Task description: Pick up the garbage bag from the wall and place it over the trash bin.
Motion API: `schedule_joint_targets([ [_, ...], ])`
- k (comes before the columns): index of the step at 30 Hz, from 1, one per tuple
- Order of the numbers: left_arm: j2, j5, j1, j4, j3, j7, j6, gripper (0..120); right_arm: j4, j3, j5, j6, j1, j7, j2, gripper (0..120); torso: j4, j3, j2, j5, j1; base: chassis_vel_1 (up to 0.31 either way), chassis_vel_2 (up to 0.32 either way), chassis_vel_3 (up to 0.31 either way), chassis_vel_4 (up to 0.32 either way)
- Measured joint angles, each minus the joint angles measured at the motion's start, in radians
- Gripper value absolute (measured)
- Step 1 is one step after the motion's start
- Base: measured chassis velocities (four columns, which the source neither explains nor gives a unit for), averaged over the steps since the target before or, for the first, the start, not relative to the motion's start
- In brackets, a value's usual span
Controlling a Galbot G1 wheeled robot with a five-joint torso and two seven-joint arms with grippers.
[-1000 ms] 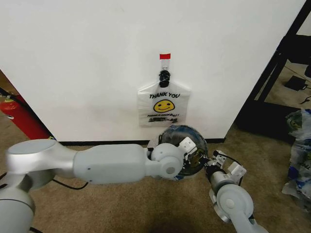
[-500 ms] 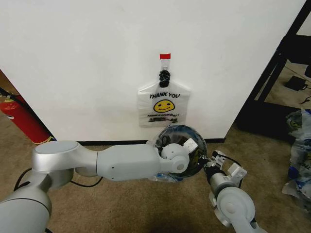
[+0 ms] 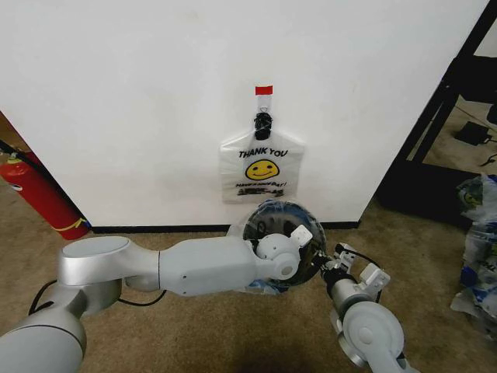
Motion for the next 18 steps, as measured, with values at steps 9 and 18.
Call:
schedule_joint_targets([
  [9, 0.08, 0.007, -0.045, -0.22, -0.028, 0.02, -0.002, 0, -0.046, 0.032, 0.0, 0.001, 0.021, 0.001, -0.003, 0, 0.0, 0.0, 0.0, 0.0001, 0.0, 0.0, 0.0, 0.0, 0.0],
  [18, 0.289, 0.055, 0.039, -0.456, -0.252, 0.087, -0.123, 0, -0.06, 0.058, 0.004, 0.004, 0.018, -0.001, 0.007, 0, 0.0001, 0.0, 0.0, -0.0002, 0.0, 0.0, 0.0, 0.0, 0.0],
])
